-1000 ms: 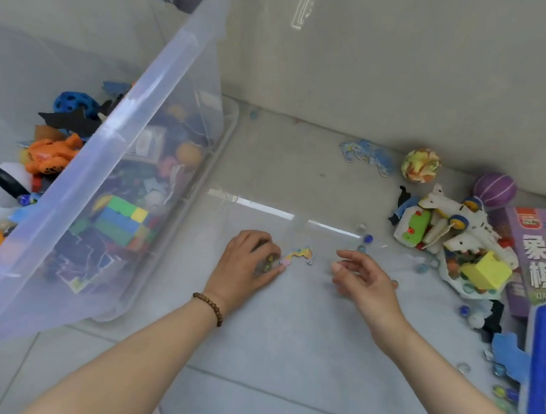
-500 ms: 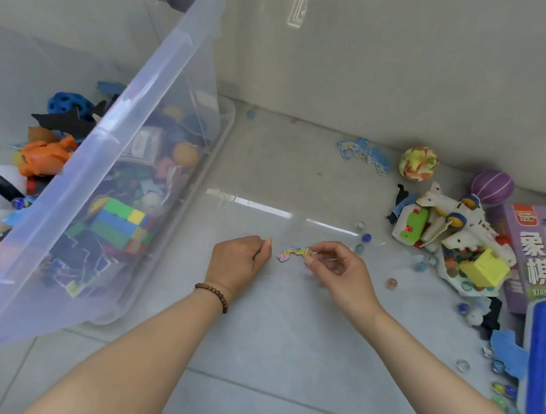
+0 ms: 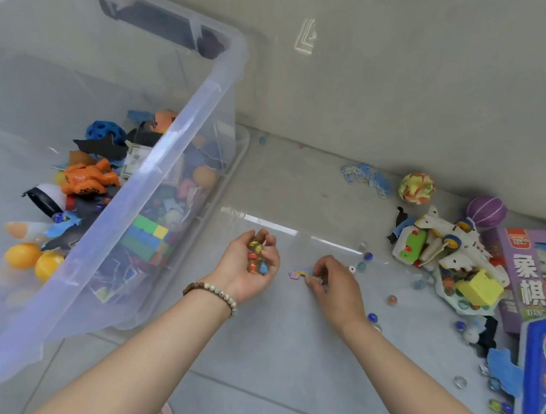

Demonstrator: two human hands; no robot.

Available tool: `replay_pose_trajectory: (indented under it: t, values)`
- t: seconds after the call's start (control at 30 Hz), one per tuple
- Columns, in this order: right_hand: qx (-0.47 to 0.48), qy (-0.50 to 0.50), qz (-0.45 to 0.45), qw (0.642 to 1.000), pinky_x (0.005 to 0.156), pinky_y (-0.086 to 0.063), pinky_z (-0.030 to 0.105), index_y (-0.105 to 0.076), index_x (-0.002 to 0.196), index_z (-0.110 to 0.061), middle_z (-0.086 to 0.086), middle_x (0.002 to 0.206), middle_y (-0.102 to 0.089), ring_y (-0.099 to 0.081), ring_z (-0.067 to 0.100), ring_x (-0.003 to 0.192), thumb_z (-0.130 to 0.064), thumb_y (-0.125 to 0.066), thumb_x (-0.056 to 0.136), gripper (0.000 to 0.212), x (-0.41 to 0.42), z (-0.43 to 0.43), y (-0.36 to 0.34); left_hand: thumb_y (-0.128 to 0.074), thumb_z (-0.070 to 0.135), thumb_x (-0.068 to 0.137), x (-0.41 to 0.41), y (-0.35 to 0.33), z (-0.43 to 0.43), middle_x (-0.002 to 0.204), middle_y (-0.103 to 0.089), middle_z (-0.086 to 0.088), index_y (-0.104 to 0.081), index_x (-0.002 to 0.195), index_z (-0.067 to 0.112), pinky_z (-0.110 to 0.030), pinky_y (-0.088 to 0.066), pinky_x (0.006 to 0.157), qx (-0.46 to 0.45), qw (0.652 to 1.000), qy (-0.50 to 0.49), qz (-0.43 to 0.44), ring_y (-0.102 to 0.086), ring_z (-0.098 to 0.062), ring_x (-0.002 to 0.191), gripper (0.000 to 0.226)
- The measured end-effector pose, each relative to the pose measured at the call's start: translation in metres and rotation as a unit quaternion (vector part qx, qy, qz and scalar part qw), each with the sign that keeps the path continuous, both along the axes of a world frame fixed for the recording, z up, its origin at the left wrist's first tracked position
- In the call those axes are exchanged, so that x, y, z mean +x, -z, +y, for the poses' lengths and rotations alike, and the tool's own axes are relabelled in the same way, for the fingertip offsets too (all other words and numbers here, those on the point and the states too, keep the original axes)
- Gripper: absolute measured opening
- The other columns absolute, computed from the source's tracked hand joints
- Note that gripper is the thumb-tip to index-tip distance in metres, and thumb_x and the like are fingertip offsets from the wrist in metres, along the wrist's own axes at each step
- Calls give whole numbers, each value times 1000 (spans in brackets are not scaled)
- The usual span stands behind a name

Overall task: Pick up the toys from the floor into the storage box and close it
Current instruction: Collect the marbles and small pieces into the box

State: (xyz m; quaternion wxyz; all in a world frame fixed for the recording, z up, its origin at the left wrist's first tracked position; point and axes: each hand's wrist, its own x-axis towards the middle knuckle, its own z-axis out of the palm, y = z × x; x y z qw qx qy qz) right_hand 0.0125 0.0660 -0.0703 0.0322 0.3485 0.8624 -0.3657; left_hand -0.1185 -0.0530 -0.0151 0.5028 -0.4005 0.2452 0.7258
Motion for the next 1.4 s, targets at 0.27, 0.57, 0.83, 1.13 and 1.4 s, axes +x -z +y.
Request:
replay_pose_trajectory:
  t: [0.27,0.57,0.83,1.13,1.4]
  values:
    - [-296,152,136,933,45,-45,15,-59,93,-7,2,68,-61,-58,9,51,-9,-59,90,4,-47,1,-168,-40,37,98,-6,-138,-11,49,-43,3,-46,65,16,-11,-28,26,18,990,56,130,-33,-5,31,38]
    - [-415,-41,71,906,64,-55,18,-60,110,-2,14,85,-64,-66,9,56,6,-56,87,24,-154,-93,-304,-43,12,98,-88,-224,-115,73,-49,-5,-61,94,7,-11,-39,37,-278,759,233,540,-44,0,41,19]
    - [-365,20,47,930,91,-48,33,-52,127,-1,17,116,-62,-61,26,104,2,-53,91,36,-133,-86,-282,-58,8,90,-100,-226,-160,151,-31,-10,-28,146,10,-30,-34,104,-331,684,331,559,-33,-22,137,63]
    - [-280,114,-4,953,90,-46,32,-54,126,-11,9,127,-55,-54,20,114,-10,-68,82,46,18,58,-236,-71,15,81,-26,-216,-23,129,-55,-5,-50,131,12,-20,-42,88,-186,589,437,654,-52,-14,119,55]
    - [-216,203,-45,954,90,-47,31,-56,121,-17,5,127,-51,-53,20,111,-21,-76,76,49,110,82,-93,-67,22,84,52,-58,59,126,-53,-2,-48,131,16,-19,-41,83,-178,485,608,603,-57,-21,102,51]
